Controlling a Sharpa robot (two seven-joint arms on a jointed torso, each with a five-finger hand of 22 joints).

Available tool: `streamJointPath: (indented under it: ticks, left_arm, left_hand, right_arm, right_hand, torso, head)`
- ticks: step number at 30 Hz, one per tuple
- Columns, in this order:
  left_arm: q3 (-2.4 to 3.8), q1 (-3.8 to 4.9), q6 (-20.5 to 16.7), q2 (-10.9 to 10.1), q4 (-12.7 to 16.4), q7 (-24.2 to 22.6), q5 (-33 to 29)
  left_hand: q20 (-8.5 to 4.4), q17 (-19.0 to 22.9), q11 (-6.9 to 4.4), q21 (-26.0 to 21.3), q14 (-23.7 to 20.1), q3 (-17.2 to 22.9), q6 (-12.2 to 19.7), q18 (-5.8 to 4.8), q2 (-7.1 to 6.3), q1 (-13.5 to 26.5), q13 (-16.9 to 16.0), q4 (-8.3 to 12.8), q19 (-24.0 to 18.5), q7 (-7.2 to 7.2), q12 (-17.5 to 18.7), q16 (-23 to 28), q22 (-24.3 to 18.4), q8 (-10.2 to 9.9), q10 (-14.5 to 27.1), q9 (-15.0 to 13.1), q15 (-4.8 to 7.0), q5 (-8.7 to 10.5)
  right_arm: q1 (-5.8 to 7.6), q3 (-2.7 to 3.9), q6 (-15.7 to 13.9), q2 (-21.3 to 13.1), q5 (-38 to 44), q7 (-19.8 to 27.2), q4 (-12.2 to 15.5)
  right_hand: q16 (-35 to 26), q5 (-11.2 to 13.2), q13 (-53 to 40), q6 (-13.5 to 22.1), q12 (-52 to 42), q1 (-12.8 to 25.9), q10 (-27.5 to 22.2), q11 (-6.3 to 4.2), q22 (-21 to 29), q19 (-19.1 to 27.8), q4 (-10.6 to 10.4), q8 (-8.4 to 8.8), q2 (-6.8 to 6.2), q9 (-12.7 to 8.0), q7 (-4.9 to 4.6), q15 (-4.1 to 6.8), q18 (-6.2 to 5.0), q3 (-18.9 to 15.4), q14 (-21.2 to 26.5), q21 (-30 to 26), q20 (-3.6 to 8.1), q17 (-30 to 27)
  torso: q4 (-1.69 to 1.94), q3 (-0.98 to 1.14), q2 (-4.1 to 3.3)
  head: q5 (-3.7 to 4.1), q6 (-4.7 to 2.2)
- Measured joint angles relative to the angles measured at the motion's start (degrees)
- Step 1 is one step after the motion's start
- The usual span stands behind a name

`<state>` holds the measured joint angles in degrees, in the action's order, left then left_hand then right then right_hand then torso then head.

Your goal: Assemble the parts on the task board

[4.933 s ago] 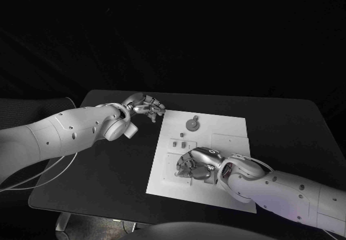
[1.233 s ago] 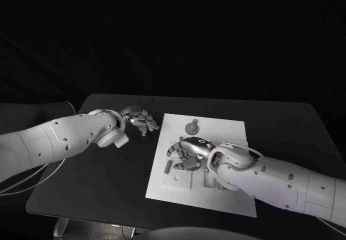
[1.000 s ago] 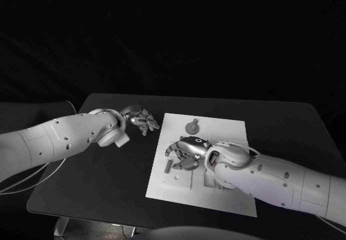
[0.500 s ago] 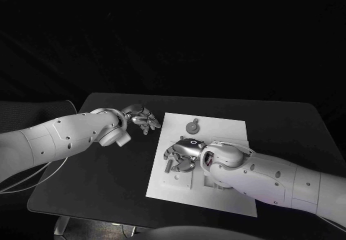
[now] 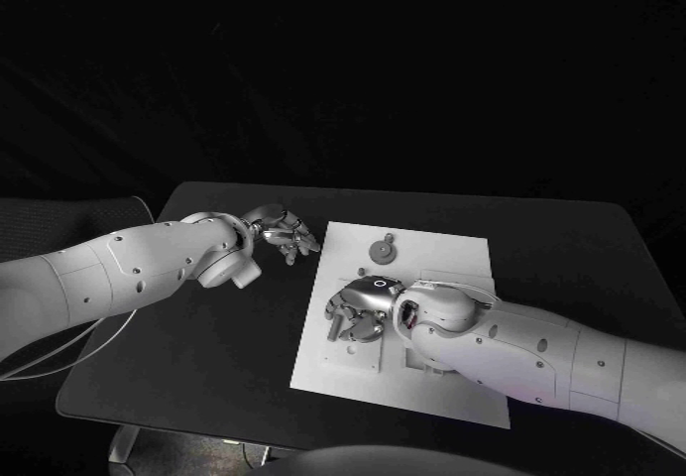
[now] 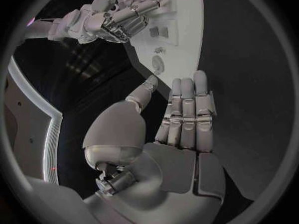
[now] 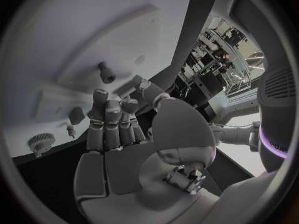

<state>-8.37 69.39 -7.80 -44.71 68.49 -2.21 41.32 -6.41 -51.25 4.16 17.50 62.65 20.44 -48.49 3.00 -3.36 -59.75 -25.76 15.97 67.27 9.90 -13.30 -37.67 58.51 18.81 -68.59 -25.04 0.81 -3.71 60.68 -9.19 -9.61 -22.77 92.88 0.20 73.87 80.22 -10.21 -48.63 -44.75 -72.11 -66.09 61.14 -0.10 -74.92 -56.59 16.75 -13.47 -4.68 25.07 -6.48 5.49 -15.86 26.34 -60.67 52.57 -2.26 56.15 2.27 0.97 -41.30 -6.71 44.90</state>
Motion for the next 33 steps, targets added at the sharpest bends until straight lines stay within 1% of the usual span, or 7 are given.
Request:
streamJointPath:
  ticks: [5, 9, 12, 14, 17, 24, 33]
  left_arm:
    - [0.00, 0.00, -0.03, 0.01, 0.00, -0.02, -0.05]
    - [0.00, 0.00, -0.04, 0.01, 0.00, -0.03, -0.07]
    - [0.00, 0.00, -0.04, 0.01, 0.00, -0.04, -0.09]
    - [0.00, 0.00, -0.04, 0.01, 0.00, -0.06, -0.11]
    - [0.00, 0.00, -0.04, 0.00, 0.00, -0.09, -0.14]
    - [0.01, 0.00, -0.04, 0.02, 0.00, -0.11, -0.19]
    - [0.01, 0.01, -0.11, 0.06, -0.02, -0.11, -0.22]
  left_hand:
    - [0.08, -0.04, 0.00, 0.00, 0.00, 0.00, 0.00, 0.01, 0.20, 0.20, 0.00, 0.00, 0.08, 0.00, 0.00, 0.00, 0.00, 0.00, 0.00, 0.00, 0.00, 0.00]
    - [0.09, -0.05, 0.00, 0.00, 0.00, 0.00, 0.02, 0.02, 0.20, 0.20, 0.00, 0.00, 0.07, -0.03, 0.00, 0.00, -0.01, 0.00, 0.00, 0.00, 0.00, 0.00]
    - [0.17, -0.04, 0.00, 0.00, 0.00, 0.00, 0.03, 0.02, 0.20, 0.20, 0.00, 0.00, -0.01, -0.03, 0.00, 0.00, -0.01, 0.00, 0.00, 0.00, 0.00, 0.00]
    - [0.17, -0.04, 0.00, 0.00, 0.00, 0.00, 0.03, 0.03, 0.20, 0.20, -0.06, 0.00, -0.01, -0.03, 0.00, 0.00, -0.01, 0.00, 0.00, 0.00, 0.00, 0.00]
    - [0.17, -0.04, 0.00, 0.00, 0.00, 0.00, 0.03, 0.05, 0.20, 0.20, -0.06, 0.00, -0.01, -0.03, 0.00, 0.00, 0.04, 0.00, 0.00, 0.00, 0.00, 0.00]
    - [0.18, -0.09, 0.00, 0.00, 0.00, 0.00, 0.03, 0.07, 0.20, 0.20, -0.07, 0.00, -0.01, -0.03, 0.00, 0.00, 0.04, 0.00, 0.00, 0.01, 0.00, 0.00]
    - [0.18, -0.09, 0.00, 0.00, 0.00, 0.00, 0.09, 0.07, 0.20, 0.20, -0.10, 0.00, -0.01, -0.09, 0.23, 0.00, 0.03, 0.00, 0.00, 0.01, 0.00, 0.00]
  right_arm:
    - [0.02, -0.05, 0.34, -0.06, 0.58, -0.79, -0.01]
    - [0.11, -0.02, 0.33, -0.14, 0.91, -1.18, 0.03]
    - [0.13, 0.02, 0.29, -0.16, 1.33, -1.45, 0.04]
    - [0.15, 0.04, 0.24, -0.19, 1.68, -1.70, 0.06]
    - [0.18, 0.05, 0.18, -0.23, 2.15, -2.07, 0.14]
    - [0.19, 0.06, 0.11, -0.25, 2.99, -2.89, 0.51]
    - [0.25, 0.10, 0.33, -0.10, 3.67, -4.07, 0.69]
  right_hand:
    - [0.32, 0.00, -0.08, -1.29, -0.28, 0.55, 0.42, 0.89, 0.00, -0.01, 0.00, -1.33, 0.55, 0.36, -0.39, -0.32, 0.01, 0.00, -0.32, 0.21, 0.00, 0.00]
    - [0.56, 0.00, -0.08, -3.18, -0.62, 1.06, 0.40, 1.63, 0.01, -0.01, -0.05, -3.17, 1.44, 0.96, 0.50, -1.02, 0.35, 0.43, -0.43, 0.22, 0.00, -0.01]
    - [0.68, 0.00, -0.08, -5.15, -0.62, 1.50, 0.40, 1.63, 0.00, -0.01, -0.16, -4.18, 1.95, 1.31, 1.06, -1.04, 0.41, 0.65, -0.45, 0.44, 0.00, -0.01]
    - [0.71, 0.00, -0.08, -6.66, -0.62, 1.55, 0.40, 1.63, 0.00, -0.01, -0.06, -4.62, 2.01, 1.54, 0.92, -1.06, 0.45, 0.88, -0.44, 0.44, 0.00, -0.07]
    - [0.71, 0.00, -0.07, -7.55, -0.62, 1.55, 0.63, 1.40, 0.01, -0.01, -0.06, -4.67, 2.00, 1.65, 0.30, -1.14, 0.49, 0.88, -0.51, 0.44, 0.00, -0.10]
    - [0.71, 0.00, -0.07, -8.33, -0.62, 1.75, 0.50, 1.11, 0.01, -0.01, -0.06, -4.66, 2.19, 1.61, 0.46, -0.81, 0.73, 0.88, -0.62, 0.44, 0.00, -0.17]
    - [0.71, 0.89, 0.16, -8.75, -0.62, 3.99, 0.70, 0.90, 0.00, -0.01, -0.24, -4.97, 1.18, 1.65, 0.30, -0.71, 0.75, 1.05, -0.53, 0.44, 0.00, -0.34]
  torso:
    - [-0.01, 0.02, 0.00]
    - [-0.02, 0.04, 0.01]
    - [-0.04, 0.04, 0.01]
    - [-0.04, 0.04, 0.02]
    - [-0.04, 0.04, 0.02]
    - [-0.05, 0.04, 0.02]
    - [-0.03, 0.04, 0.02]
  head:
    - [-0.05, 0.07]
    - [-0.09, 0.07]
    - [-0.12, 0.07]
    - [-0.14, 0.08]
    - [-0.17, 0.08]
    - [-0.13, 0.12]
    - [0.02, 0.21]
